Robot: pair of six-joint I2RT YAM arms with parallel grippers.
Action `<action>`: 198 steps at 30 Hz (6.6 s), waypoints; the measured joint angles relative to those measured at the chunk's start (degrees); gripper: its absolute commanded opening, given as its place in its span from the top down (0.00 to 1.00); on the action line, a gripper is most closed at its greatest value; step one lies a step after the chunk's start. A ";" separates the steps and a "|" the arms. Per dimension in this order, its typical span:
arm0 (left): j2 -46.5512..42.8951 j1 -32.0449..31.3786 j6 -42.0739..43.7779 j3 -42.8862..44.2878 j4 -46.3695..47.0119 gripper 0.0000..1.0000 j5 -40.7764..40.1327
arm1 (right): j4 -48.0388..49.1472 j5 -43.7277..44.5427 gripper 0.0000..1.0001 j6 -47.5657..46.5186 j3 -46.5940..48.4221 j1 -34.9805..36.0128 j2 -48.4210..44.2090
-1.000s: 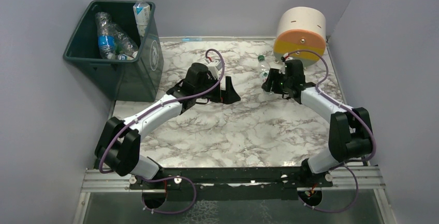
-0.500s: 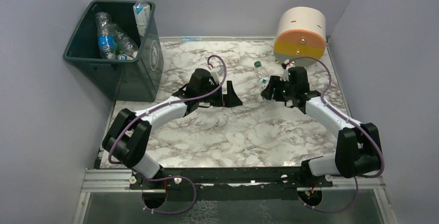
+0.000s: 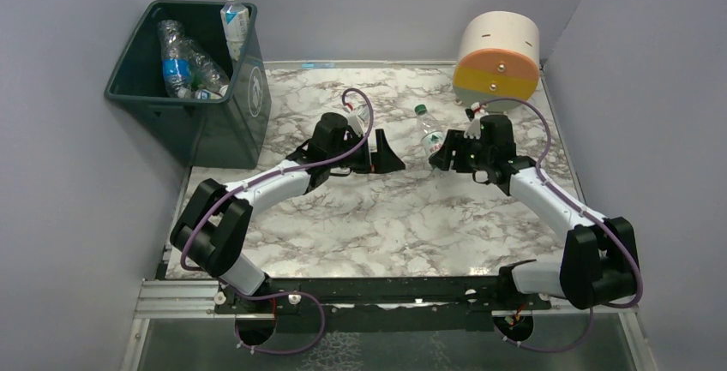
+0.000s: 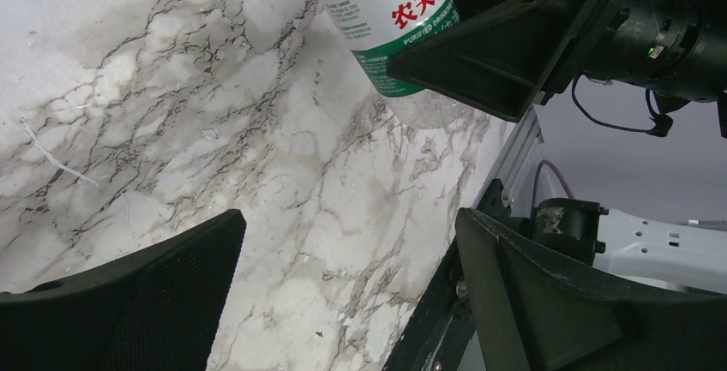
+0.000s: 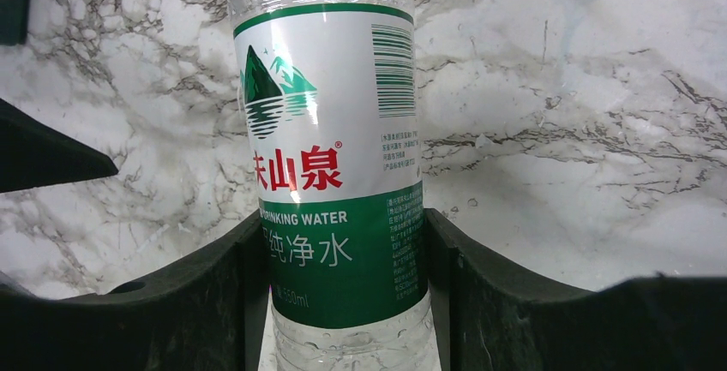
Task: Put the plastic bottles in the bin
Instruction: Place the plastic bottle in the trash bin.
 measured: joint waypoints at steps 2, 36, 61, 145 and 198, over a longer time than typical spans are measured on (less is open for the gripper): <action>0.07 0.00 -0.26 -0.02 0.42 0.01 0.04 | 0.00 -0.46 0.42 0.09 -0.11 0.13 -0.09; -1.97 0.02 -2.99 -2.08 3.91 0.01 0.22 | 0.02 -4.11 0.42 2.97 -0.20 3.06 -0.55; -3.41 5.62 -23.74 -8.24 21.46 0.01 1.92 | 0.22 -5.81 0.42 6.71 2.58 13.03 -5.49; 3.43 48.94 7.56 64.24 -29.42 0.48 1.62 | -11.67 -1.11 0.00 13.81 4.15 23.67 -27.26; -7.30 45.24 24.55 40.35 -36.96 0.01 -13.94 | -15.65 5.14 0.01 11.87 6.97 23.67 -25.55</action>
